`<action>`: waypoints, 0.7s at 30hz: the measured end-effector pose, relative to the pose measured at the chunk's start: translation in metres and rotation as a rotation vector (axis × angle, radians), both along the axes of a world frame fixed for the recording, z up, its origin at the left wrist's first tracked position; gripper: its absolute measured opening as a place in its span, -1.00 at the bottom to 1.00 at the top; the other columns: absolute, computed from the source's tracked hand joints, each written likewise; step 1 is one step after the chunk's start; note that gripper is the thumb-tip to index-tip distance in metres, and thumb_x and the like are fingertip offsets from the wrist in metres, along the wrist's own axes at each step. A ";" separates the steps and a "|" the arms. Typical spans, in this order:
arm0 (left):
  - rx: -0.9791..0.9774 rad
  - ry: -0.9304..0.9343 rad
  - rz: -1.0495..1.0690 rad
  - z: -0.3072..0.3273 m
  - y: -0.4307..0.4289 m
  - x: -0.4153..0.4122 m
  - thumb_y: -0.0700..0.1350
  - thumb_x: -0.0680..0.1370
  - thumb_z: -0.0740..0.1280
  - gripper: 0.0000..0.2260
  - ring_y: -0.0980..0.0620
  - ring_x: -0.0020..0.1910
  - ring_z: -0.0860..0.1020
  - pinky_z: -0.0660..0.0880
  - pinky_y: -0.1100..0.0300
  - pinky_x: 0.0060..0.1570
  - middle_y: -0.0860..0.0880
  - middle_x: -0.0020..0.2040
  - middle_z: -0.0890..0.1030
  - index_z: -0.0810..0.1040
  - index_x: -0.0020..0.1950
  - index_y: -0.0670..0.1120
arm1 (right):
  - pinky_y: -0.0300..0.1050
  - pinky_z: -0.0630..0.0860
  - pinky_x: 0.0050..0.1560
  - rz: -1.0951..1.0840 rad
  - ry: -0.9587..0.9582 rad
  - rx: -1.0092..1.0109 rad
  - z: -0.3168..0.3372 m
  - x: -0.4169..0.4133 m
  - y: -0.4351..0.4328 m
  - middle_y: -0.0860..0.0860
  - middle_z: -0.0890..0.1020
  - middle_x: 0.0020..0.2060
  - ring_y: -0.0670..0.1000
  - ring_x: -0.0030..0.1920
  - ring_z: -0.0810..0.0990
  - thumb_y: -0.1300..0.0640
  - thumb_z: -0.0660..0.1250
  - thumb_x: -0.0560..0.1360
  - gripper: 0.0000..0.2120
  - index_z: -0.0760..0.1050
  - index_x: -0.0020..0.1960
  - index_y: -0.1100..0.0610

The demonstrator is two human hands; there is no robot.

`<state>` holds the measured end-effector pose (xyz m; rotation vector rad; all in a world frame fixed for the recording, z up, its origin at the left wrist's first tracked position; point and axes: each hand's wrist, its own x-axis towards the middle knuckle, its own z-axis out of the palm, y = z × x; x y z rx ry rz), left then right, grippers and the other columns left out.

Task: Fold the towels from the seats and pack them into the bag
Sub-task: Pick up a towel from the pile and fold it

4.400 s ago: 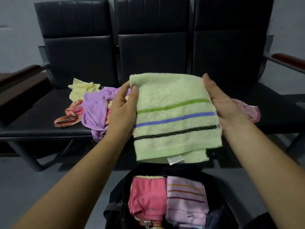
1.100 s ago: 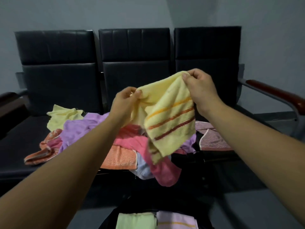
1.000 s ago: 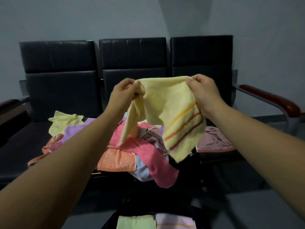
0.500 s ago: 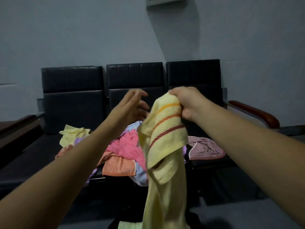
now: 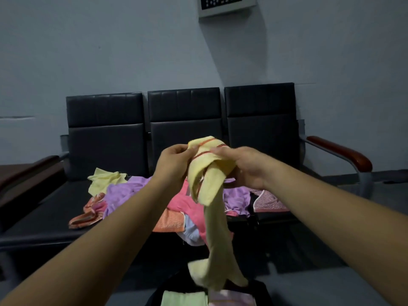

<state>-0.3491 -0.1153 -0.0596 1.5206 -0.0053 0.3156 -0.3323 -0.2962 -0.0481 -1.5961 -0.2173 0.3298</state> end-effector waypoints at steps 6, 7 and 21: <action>0.053 0.022 0.045 -0.009 0.002 0.000 -0.10 0.57 0.44 -0.72 -0.09 -0.21 0.52 0.51 0.12 -0.28 -0.20 -0.17 0.57 0.59 0.05 -0.33 | 0.23 0.62 0.14 -0.125 -0.077 0.130 -0.010 0.002 -0.005 0.20 0.72 -0.05 0.21 0.01 0.70 0.24 0.48 0.50 -0.82 0.62 0.06 0.28; 0.116 0.019 0.055 -0.012 0.005 -0.001 -0.08 0.57 0.44 -0.71 -0.08 -0.22 0.53 0.54 0.14 -0.30 -0.20 -0.19 0.57 0.59 0.02 -0.34 | 0.21 0.64 0.12 -0.137 -0.077 0.144 -0.009 0.002 -0.007 0.20 0.73 -0.06 0.20 -0.02 0.71 0.24 0.48 0.49 -0.83 0.63 0.05 0.29; 0.588 0.009 0.273 -0.025 0.052 -0.004 0.06 0.65 0.28 -0.71 0.03 -0.28 0.50 0.47 0.13 -0.22 -0.04 -0.27 0.57 0.56 -0.08 -0.14 | -0.19 0.60 -0.17 -0.031 -0.385 -0.287 -0.005 0.001 -0.029 0.00 0.73 -0.22 -0.04 -0.18 0.68 0.06 0.50 0.49 -0.90 0.70 -0.10 0.09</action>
